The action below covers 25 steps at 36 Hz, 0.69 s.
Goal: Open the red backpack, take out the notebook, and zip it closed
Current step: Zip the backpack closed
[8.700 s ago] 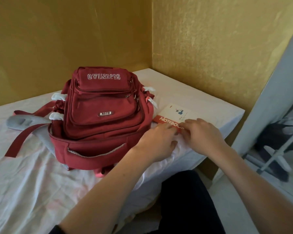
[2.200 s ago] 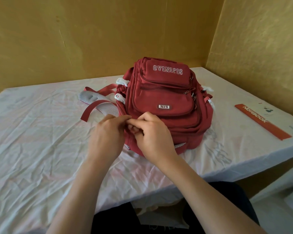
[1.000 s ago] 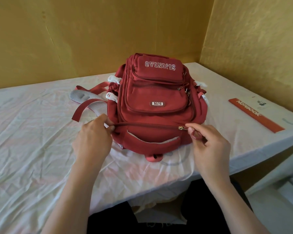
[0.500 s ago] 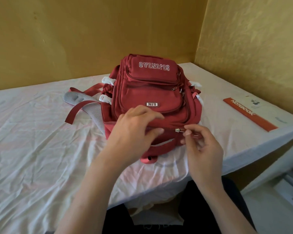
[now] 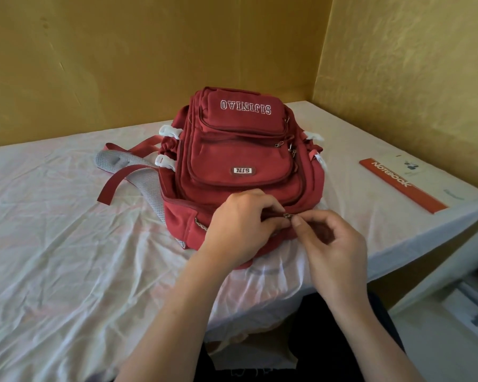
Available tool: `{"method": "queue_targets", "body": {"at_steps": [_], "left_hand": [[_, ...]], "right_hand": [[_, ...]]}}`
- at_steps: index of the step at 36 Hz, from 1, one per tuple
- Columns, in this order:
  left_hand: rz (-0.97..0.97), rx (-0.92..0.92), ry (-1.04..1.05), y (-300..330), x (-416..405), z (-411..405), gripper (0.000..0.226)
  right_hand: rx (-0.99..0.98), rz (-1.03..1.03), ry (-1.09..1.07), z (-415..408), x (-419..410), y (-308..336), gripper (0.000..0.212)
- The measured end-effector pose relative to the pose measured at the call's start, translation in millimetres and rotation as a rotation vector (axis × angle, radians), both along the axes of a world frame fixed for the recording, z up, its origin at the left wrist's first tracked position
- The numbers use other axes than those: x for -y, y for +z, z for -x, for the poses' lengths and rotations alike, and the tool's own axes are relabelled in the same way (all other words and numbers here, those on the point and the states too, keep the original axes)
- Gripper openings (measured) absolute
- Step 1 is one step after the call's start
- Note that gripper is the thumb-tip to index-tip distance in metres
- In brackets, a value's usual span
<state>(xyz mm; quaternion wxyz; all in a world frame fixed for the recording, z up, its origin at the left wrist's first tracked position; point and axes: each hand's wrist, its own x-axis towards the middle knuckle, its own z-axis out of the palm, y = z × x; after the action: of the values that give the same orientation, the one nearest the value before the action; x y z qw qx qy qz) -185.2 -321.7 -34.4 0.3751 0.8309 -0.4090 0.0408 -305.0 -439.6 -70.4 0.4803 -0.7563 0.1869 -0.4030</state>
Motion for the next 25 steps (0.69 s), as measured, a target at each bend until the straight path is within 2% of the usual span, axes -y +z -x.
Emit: {"method": "queue_targets", "body": {"at_steps": [4,7,9,16,25], "left_hand": [[0.118,-0.101,0.001,-5.8,-4.6,-3.7,0.017],[0.147,-0.203,-0.002,-8.0,-7.8,-7.2,0.017],[0.156,-0.253,-0.014,-9.3,-8.5,-8.4,0.016],[0.185,-0.277,0.001,-12.4,-11.7,-10.9,0.011],[0.211,-0.328,-0.008,-14.1,-9.2,-8.5,0.012]], "right_hand": [[-0.034,0.111,-0.012,-2.7,4.6,-1.4,0.013],[-0.075,0.323,-0.04,-2.5,9.6,-0.2,0.01],[-0.074,0.392,-0.044,-2.4,12.7,1.9,0.008],[-0.09,0.428,-0.124,-5.5,30.0,4.8,0.008],[-0.201,0.516,-0.219,-18.4,71.8,2.8,0.007]]}}
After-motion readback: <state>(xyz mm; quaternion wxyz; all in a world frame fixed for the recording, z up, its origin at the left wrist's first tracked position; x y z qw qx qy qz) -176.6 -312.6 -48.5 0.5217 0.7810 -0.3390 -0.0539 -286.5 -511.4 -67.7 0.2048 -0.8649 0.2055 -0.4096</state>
